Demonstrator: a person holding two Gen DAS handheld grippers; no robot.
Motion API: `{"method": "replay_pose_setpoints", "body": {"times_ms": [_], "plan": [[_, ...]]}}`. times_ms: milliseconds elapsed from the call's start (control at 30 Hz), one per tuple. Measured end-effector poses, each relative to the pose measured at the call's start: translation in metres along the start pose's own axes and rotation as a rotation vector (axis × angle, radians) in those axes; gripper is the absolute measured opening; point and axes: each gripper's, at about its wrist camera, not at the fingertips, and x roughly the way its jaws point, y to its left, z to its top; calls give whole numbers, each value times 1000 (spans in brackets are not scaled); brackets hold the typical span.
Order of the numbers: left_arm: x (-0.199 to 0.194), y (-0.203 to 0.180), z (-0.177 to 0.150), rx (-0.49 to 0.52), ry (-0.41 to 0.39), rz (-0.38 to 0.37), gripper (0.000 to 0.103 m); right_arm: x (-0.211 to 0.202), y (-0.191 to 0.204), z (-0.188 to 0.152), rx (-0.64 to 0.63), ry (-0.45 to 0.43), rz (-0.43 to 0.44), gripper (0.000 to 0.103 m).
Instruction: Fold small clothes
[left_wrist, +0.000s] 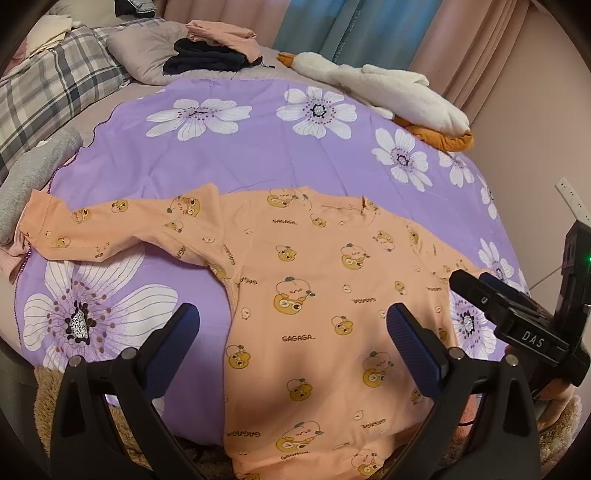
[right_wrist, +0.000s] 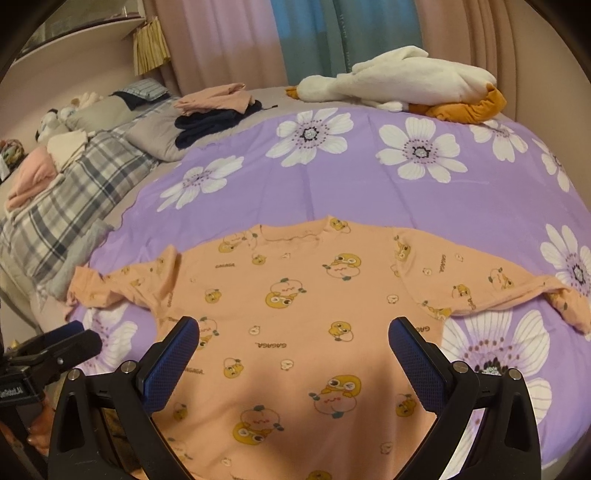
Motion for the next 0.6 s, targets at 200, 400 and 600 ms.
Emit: {"method": "replay_pose_setpoints", "body": {"times_ms": [200, 400, 600], "plan": [[1, 1, 2, 2, 9, 2, 101, 0, 0, 0, 10, 4, -6, 102], [2, 1, 1, 14, 10, 10, 101, 1, -2, 0, 22, 4, -4, 102], [4, -4, 2, 37, 16, 9, 101, -1, -3, -2, 33, -4, -11, 102]]}}
